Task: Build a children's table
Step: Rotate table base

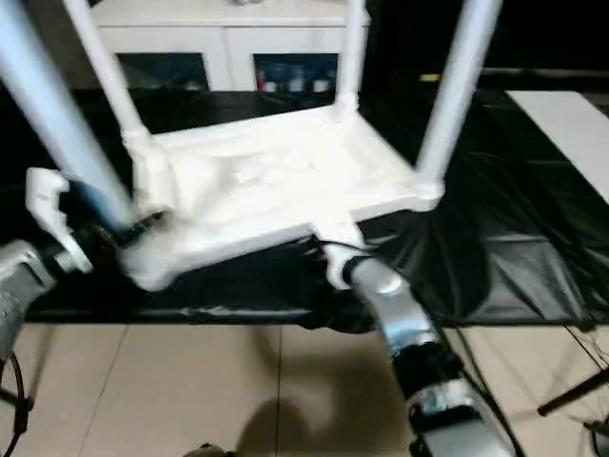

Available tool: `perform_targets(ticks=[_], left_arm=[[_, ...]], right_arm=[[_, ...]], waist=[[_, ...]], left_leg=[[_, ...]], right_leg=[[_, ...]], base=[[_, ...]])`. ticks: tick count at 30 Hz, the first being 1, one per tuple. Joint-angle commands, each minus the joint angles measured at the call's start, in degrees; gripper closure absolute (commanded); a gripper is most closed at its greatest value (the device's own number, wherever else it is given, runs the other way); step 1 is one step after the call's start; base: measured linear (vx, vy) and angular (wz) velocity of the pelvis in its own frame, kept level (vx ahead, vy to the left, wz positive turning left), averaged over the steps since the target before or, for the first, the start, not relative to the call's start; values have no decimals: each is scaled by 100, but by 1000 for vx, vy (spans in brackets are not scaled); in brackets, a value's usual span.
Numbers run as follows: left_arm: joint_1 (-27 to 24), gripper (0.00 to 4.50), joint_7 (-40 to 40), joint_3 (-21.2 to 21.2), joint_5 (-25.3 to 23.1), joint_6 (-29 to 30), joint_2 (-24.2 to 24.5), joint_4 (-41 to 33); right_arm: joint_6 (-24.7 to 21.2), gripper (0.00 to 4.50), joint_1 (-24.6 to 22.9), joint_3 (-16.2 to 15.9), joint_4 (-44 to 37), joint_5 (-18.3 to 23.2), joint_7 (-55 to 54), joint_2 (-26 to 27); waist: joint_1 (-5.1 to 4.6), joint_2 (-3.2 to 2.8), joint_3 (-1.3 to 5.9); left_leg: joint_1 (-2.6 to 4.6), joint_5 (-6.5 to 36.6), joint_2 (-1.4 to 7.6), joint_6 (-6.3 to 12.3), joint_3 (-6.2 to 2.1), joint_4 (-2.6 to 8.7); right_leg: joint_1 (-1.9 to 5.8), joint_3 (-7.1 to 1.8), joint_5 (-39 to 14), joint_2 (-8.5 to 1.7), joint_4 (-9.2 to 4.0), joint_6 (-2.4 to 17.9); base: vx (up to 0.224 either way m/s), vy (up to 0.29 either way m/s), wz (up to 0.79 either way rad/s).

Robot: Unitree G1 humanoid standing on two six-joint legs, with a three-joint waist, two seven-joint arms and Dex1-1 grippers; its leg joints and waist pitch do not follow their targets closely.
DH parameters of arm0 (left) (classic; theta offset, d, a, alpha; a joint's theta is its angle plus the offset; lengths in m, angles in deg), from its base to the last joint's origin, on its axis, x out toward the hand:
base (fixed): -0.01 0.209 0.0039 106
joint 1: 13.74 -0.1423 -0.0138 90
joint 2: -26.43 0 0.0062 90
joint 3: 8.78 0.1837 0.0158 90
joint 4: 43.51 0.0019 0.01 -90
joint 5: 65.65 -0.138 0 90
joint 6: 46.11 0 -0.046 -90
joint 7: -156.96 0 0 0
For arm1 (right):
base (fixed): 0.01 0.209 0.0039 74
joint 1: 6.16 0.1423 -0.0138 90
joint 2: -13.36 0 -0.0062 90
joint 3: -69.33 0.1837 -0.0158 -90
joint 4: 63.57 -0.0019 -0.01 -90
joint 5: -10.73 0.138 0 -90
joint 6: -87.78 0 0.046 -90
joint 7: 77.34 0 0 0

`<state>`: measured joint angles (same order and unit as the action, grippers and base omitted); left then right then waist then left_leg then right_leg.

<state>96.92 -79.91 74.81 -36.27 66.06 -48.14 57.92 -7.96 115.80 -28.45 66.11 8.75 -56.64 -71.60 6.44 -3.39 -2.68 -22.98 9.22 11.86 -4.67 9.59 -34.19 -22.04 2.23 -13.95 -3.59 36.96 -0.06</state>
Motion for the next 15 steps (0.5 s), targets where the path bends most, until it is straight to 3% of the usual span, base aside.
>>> perform_targets(ticks=[1,4,8,9,11,15], left_arm=[[-60,6,-330,200,264,327,129,-444],[-78,6,-451,279,422,492,185,-698],[147,6,-496,380,682,796,13,-1167],[240,6,-490,428,746,879,-75,-1265],[445,6,-486,611,798,1018,-243,-1357],[682,6,-497,914,712,1008,-506,-1295]], right_arm=[[-21,100,190,112,327,-89,-263,-105],[-1,100,367,138,652,-121,-422,-122],[226,100,888,272,1501,-5,-582,74],[305,100,1012,307,1668,26,-592,162],[427,100,1229,351,1950,40,-601,362],[522,100,1428,361,2167,97,-532,627]], waist=[[-45,-28,401],[-68,-6,392],[-150,3,374],[-169,-12,380],[-171,25,379],[-219,32,389]], left_leg=[[180,890,74,-107,7,368],[174,960,59,-131,23,364],[168,1097,65,-151,21,374],[174,1090,69,-143,27,363],[160,976,68,-122,25,365],[148,848,58,-51,27,345]], right_leg=[[186,-179,612,-299,-339,1281],[207,-189,376,-313,-362,1216],[213,-190,77,-318,-378,1275],[200,-195,106,-326,-368,1305],[222,-182,225,-312,-355,1339],[242,-177,470,-312,-339,1389]], base=[[0,0,0],[0,0,0],[0,0,0],[0,0,0],[0,0,0],[0,0,0]])
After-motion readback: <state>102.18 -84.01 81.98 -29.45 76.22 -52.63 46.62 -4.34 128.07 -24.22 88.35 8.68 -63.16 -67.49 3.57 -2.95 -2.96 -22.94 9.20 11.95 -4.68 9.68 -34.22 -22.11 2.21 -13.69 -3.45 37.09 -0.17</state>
